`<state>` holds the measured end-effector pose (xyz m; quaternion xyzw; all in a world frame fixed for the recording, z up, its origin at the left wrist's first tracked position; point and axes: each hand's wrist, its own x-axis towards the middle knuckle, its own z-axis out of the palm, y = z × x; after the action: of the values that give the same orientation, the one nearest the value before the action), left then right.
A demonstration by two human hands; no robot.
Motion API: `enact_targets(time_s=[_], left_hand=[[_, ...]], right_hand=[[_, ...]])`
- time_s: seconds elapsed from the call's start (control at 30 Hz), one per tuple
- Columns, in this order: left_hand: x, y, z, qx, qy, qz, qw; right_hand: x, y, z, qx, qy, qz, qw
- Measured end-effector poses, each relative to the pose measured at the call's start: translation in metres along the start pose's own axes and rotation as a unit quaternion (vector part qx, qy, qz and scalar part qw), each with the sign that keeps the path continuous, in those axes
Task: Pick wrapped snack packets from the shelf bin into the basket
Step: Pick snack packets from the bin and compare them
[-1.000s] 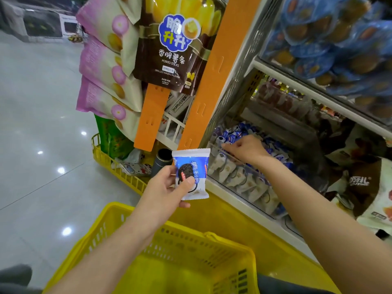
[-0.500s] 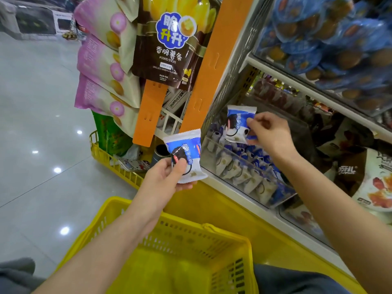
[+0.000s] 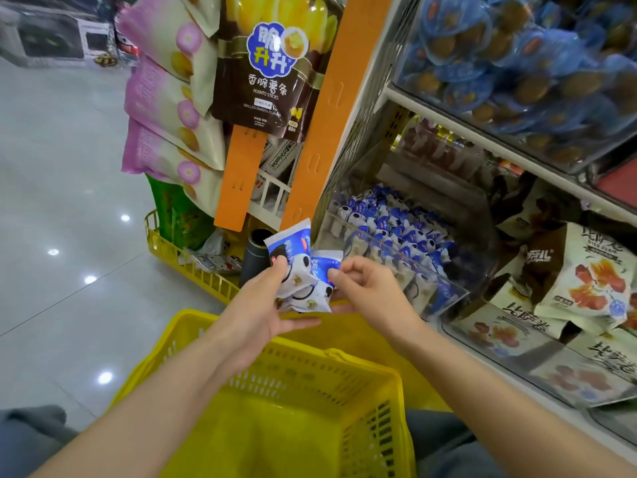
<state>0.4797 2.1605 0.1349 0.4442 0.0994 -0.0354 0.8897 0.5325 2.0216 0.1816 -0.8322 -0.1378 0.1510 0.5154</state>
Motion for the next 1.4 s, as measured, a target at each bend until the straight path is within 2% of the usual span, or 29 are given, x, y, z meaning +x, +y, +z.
enact_targets(time_s=[0.07,0.17,0.27,0.4,0.47,0.6,0.67,0.73,0.8,0.93,1.1,1.4], left_hand=[[-0.002,0.005,-0.003,-0.002,-0.031,-0.015,0.999],[-0.004,0.006,-0.004,0.051,-0.064,-0.014,0.997],[-0.005,0.004,-0.001,0.092,-0.085,-0.017,0.992],[-0.005,0.003,0.000,0.081,-0.086,-0.007,0.993],[-0.003,0.004,-0.002,0.078,-0.071,0.008,0.994],[-0.001,0.005,-0.005,0.095,-0.029,0.037,0.994],[0.001,0.007,-0.006,0.093,-0.009,0.044,0.995],[0.002,0.008,-0.006,0.096,0.004,0.046,0.994],[0.004,0.008,-0.005,0.114,0.013,0.043,0.993],[0.005,0.008,-0.004,0.158,0.034,0.042,0.986],[0.007,0.011,-0.004,0.167,0.054,0.043,0.984],[0.009,0.013,0.000,0.164,0.066,0.046,0.983]], right_hand=[[-0.002,-0.002,0.001,-0.006,-0.009,0.004,1.000],[-0.002,-0.009,-0.004,-0.094,0.025,-0.052,0.994],[-0.001,-0.016,-0.009,-0.140,0.004,-0.068,0.988],[0.002,-0.021,-0.010,-0.080,-0.011,-0.055,0.995],[0.007,-0.025,-0.015,-0.050,0.019,-0.064,0.996],[0.030,-0.038,-0.041,0.004,0.149,-0.106,0.983],[0.051,-0.038,-0.056,-0.014,0.214,-0.113,0.970],[0.076,-0.033,-0.064,-0.076,0.245,-0.070,0.964],[0.100,-0.027,-0.064,-0.133,0.218,-0.014,0.967],[0.127,-0.023,-0.058,-0.182,0.104,0.090,0.974],[0.143,-0.015,-0.061,-0.207,0.013,0.085,0.975],[0.156,-0.013,-0.053,-0.205,-0.077,0.103,0.970]])
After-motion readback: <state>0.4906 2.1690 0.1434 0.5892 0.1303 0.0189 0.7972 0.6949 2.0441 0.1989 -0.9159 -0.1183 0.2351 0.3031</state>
